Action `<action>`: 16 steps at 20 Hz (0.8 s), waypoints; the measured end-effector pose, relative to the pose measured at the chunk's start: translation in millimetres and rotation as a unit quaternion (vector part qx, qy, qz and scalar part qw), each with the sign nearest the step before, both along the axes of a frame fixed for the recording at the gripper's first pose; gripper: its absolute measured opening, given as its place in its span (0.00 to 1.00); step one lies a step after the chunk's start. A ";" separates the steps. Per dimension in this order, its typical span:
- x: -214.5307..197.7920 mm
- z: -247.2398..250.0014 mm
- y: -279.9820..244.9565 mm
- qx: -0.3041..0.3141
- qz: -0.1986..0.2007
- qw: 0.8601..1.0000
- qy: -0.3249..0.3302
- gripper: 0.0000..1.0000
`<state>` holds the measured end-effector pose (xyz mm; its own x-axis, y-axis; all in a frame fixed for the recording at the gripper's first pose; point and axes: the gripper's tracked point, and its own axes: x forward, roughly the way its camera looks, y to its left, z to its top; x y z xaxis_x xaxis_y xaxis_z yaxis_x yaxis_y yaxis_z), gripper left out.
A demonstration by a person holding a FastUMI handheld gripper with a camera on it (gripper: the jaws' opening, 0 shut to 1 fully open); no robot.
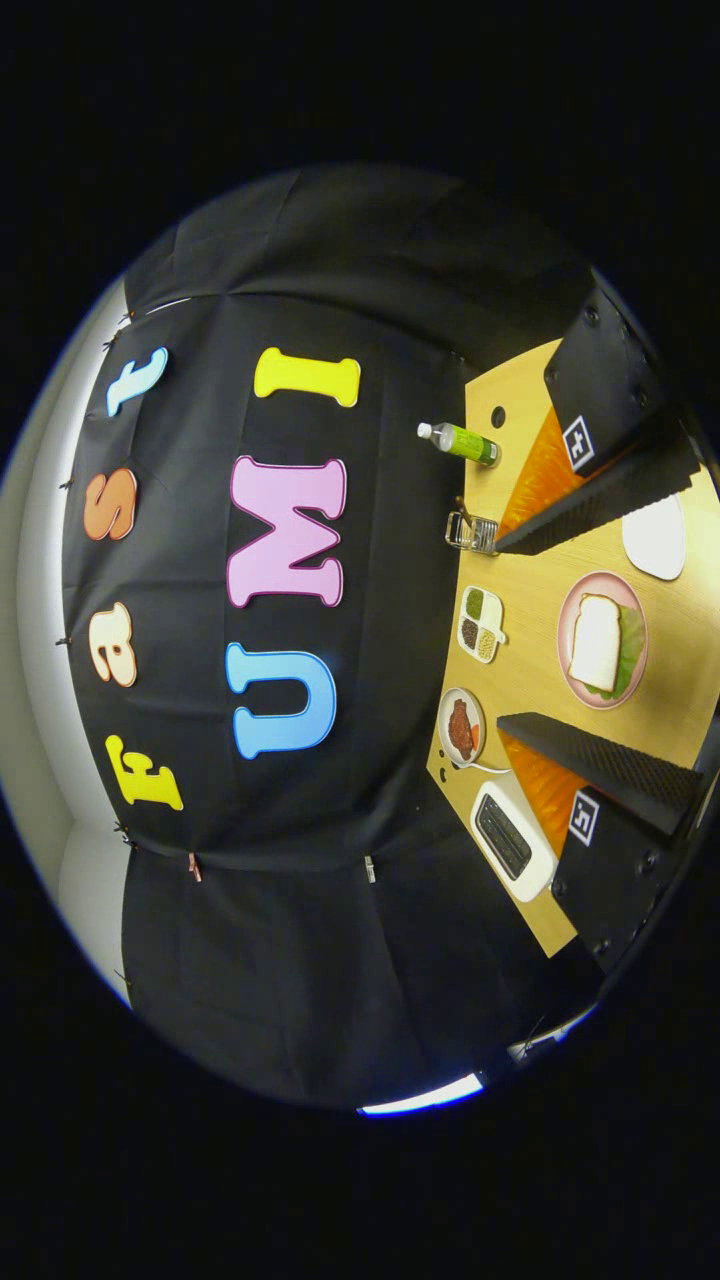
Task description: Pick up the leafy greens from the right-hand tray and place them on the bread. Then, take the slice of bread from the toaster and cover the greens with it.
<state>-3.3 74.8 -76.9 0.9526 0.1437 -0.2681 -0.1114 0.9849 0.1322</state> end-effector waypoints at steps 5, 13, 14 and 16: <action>-9.4 -8.0 -4.2 0.008 -0.007 1.000 0.012 0.99; -9.1 -6.6 -1.4 0.002 0.000 1.000 0.013 0.99; -7.7 -6.2 -0.6 0.001 0.002 1.000 0.011 0.99; -5.1 -5.5 0.8 -0.004 0.007 1.000 0.010 0.99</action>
<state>-8.4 75.6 -82.4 0.9451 0.1547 -0.2878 -0.1227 0.9844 0.1261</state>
